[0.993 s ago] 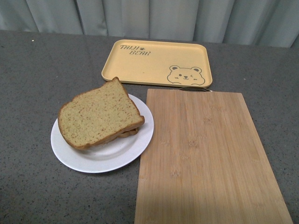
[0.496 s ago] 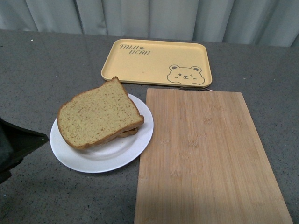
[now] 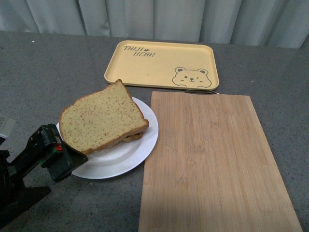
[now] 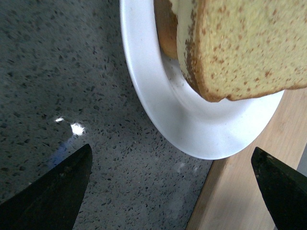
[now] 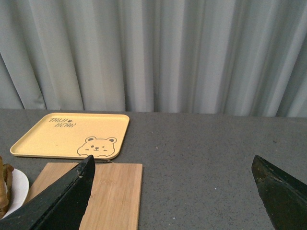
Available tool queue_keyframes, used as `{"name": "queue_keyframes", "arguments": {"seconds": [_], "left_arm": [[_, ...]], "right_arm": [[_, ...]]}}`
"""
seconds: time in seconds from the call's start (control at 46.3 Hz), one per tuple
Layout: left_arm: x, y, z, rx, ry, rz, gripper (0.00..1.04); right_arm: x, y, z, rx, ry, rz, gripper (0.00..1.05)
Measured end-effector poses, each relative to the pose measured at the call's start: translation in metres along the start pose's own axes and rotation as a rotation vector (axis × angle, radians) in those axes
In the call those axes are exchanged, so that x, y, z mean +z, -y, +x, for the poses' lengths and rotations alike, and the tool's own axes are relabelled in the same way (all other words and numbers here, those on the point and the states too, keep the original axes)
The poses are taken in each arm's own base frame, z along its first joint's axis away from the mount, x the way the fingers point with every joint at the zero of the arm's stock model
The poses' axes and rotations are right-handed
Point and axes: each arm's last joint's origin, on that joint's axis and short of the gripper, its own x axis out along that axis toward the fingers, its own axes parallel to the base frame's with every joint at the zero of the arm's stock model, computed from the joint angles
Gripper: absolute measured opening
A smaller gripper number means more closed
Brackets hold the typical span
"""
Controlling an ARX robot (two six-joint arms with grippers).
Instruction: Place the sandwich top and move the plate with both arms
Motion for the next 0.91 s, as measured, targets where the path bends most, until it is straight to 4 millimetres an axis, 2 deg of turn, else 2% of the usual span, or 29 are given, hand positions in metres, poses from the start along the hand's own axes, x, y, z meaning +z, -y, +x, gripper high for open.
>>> {"name": "queue_keyframes", "arguments": {"seconds": [0.388, 0.626, 0.777, 0.906], "left_arm": [[0.008, 0.004, 0.029, 0.014, -0.006, 0.006, 0.98], [0.01, 0.009, 0.036, -0.002, -0.026, 0.025, 0.97], [0.011, 0.008, 0.041, 0.008, -0.047, 0.019, 0.72], [0.009, 0.006, 0.044, 0.005, -0.076, 0.005, 0.45]], "right_arm": [[0.0, 0.0, 0.0, 0.0, 0.0, 0.0, 0.95], [0.0, 0.0, 0.0, 0.0, 0.0, 0.0, 0.95], [0.0, 0.0, 0.0, 0.0, 0.0, 0.0, 0.95], [0.0, 0.0, 0.0, 0.0, 0.0, 0.0, 0.95]]}}
